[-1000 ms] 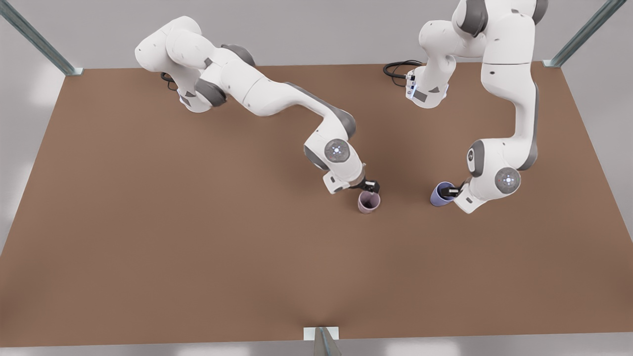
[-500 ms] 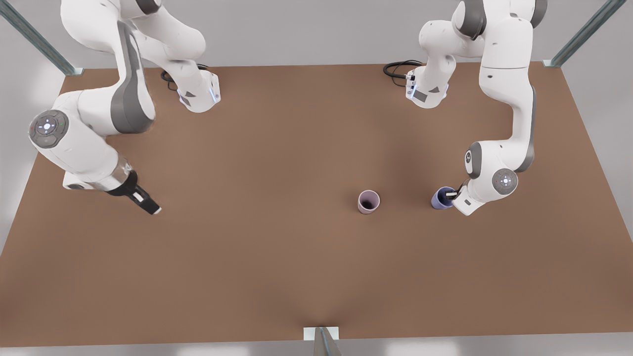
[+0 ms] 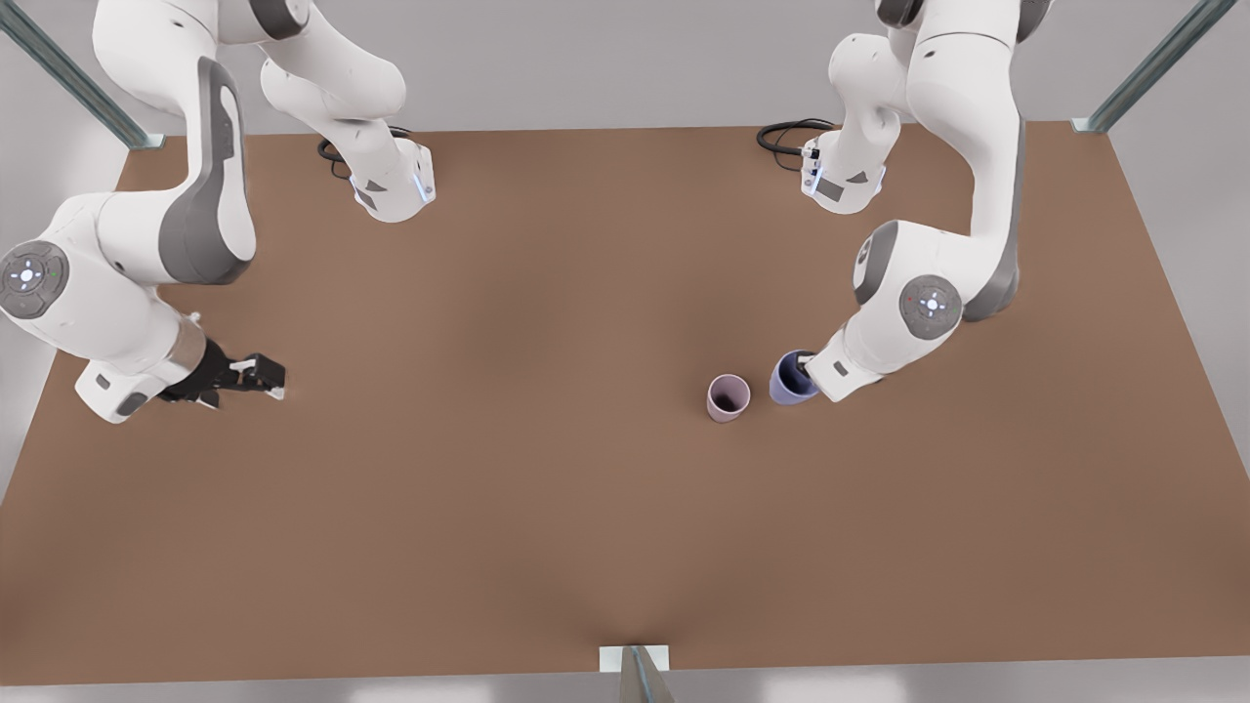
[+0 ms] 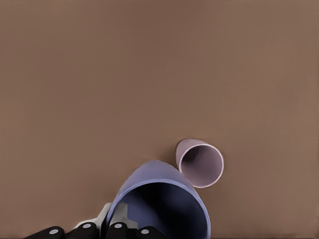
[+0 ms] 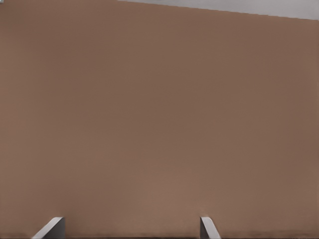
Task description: Stack the cups, with the pink cup at the bottom and the purple cup at the top
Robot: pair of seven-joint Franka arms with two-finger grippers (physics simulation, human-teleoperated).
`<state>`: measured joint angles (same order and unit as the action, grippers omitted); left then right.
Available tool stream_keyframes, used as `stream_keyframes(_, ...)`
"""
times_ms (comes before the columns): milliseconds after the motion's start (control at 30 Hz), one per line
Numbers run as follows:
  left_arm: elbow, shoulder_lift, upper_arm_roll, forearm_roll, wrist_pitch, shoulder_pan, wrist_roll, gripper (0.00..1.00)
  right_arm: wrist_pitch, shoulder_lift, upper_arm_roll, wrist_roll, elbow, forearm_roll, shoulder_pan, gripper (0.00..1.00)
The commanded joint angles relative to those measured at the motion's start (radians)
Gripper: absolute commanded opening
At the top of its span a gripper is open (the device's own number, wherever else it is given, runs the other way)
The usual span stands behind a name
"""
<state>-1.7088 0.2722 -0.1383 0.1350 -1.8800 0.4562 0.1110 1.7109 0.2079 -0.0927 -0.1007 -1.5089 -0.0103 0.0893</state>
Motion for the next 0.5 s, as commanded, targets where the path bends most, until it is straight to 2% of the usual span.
stream_keyframes(0,0.023,0.015,0.02,0.008,0.084,0.002,0.38,0.21,-0.057,-0.004,0.004,0.125,0.001,-0.005,-0.002,1.0)
stream_keyframes(100,0.029,0.041,0.034,0.008,0.068,0.025,0.378,0.21,-0.057,-0.002,0.002,0.173,0.006,-0.007,-0.002,1.0)
stream_keyframes(167,0.135,0.104,0.039,0.003,0.078,0.025,0.384,0.21,-0.057,0.002,0.002,0.171,0.009,-0.03,-0.002,1.0)
stream_keyframes(333,0.178,0.148,0.039,0.006,0.073,0.059,0.414,0.21,-0.047,-0.031,0.001,0.174,-0.019,-0.043,-0.006,1.0)
stream_keyframes(467,0.143,0.148,0.043,0.009,0.071,0.07,0.414,0.21,0.095,-0.239,-0.009,0.228,-0.301,-0.059,-0.019,1.0)
